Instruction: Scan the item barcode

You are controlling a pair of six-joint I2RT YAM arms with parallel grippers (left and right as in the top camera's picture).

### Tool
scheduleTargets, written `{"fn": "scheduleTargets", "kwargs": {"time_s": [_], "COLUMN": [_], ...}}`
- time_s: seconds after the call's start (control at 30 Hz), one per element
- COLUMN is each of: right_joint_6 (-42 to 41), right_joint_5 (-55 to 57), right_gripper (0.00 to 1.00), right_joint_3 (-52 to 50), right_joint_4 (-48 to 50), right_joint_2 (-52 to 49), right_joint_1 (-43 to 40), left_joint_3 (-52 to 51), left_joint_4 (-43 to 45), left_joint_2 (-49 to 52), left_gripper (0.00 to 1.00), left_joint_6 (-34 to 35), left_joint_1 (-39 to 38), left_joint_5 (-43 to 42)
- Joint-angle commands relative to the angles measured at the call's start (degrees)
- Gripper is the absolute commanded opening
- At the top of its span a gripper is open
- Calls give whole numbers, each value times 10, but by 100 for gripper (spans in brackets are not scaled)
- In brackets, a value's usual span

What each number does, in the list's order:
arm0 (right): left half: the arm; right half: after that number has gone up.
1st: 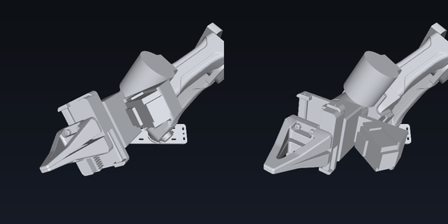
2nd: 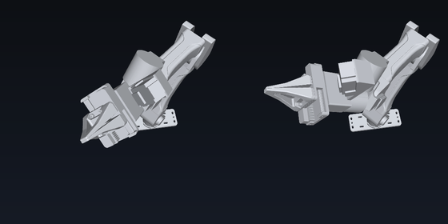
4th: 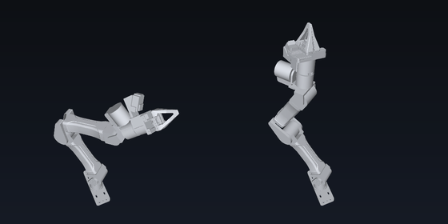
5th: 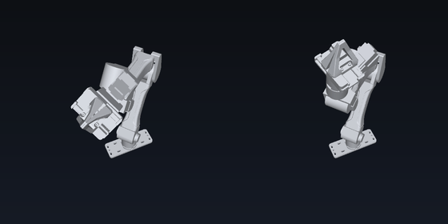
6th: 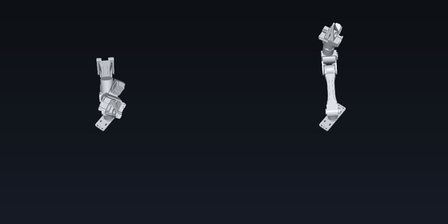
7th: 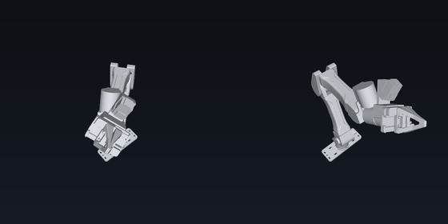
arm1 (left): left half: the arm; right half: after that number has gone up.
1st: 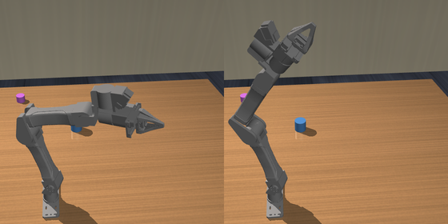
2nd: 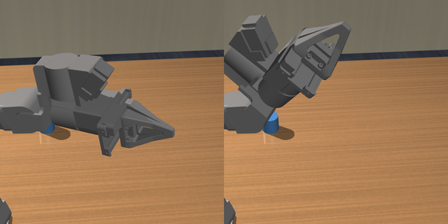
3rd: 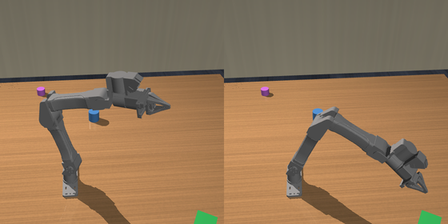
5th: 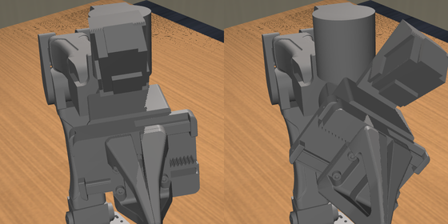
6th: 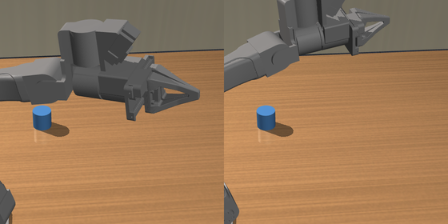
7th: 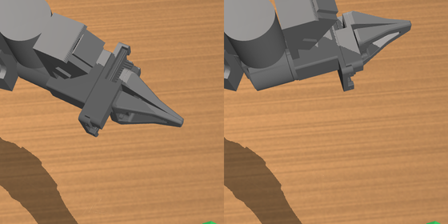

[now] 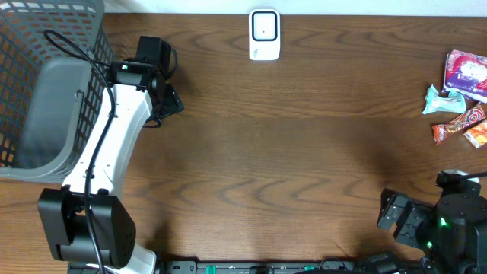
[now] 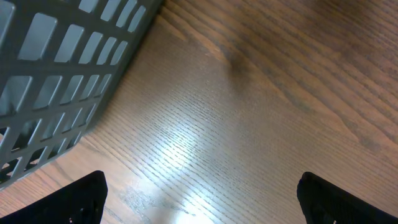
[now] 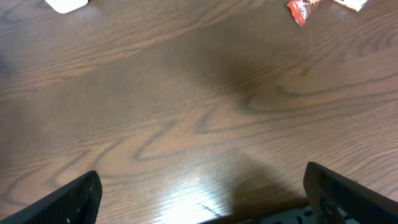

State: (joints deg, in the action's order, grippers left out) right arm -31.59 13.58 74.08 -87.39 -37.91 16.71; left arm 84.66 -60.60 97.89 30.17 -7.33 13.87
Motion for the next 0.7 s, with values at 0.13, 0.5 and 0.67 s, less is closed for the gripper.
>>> {"fn": "scheduleTargets", "kwargs": {"time_s": [0.13, 0.5, 0.67], "right_joint_6": [-7, -7, -7], "right_joint_5": [-5, -5, -5], "right_gripper": [99, 99, 99], "right_joint_3": [-4, -4, -4], "right_joint_4": [-3, -3, -3], "right_joint_2": [2, 4, 19], "right_joint_1": [6, 3, 1], "left_joint_3": [-1, -1, -1], "left_joint_4": [-2, -2, -2], "left_joint_2": [6, 6, 6], "left_gripper": [98, 98, 98], "left_joint_6": [7, 7, 7], "left_joint_1": [0, 0, 0], "left_joint_5": [5, 5, 5]}}
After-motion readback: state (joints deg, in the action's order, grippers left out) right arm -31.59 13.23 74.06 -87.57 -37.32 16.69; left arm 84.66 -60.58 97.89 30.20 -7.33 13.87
